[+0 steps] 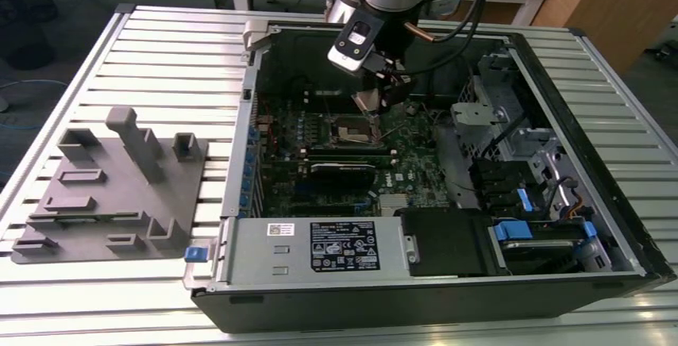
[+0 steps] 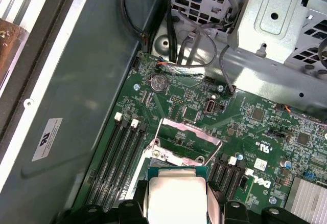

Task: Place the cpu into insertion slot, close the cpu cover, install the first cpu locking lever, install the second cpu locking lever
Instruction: 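Place the cpu into insertion slot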

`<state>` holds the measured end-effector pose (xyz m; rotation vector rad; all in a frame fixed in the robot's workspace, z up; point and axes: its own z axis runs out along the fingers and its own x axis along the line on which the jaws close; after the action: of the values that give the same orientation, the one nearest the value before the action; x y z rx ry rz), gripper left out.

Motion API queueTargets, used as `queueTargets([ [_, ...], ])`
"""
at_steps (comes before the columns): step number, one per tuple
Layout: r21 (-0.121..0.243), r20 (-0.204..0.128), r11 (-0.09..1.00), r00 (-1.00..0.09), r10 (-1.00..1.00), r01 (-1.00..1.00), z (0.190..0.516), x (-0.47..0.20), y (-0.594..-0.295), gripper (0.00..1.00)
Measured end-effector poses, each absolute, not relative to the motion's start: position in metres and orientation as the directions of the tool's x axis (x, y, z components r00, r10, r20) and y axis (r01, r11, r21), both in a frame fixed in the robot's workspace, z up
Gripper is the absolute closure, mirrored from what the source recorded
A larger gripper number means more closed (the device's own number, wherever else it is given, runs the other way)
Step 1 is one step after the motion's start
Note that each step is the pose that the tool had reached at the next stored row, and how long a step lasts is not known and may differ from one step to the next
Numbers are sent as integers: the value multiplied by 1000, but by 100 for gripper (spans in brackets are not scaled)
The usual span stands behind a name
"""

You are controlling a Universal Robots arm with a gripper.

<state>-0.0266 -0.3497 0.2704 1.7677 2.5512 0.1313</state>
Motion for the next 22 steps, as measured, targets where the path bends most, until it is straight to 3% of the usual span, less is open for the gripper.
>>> queueTargets([
  [9, 89, 19, 344, -347, 938, 935, 270, -27, -350, 46],
  [22, 89, 19, 126, -128, 992, 988, 266, -27, -350, 46],
])
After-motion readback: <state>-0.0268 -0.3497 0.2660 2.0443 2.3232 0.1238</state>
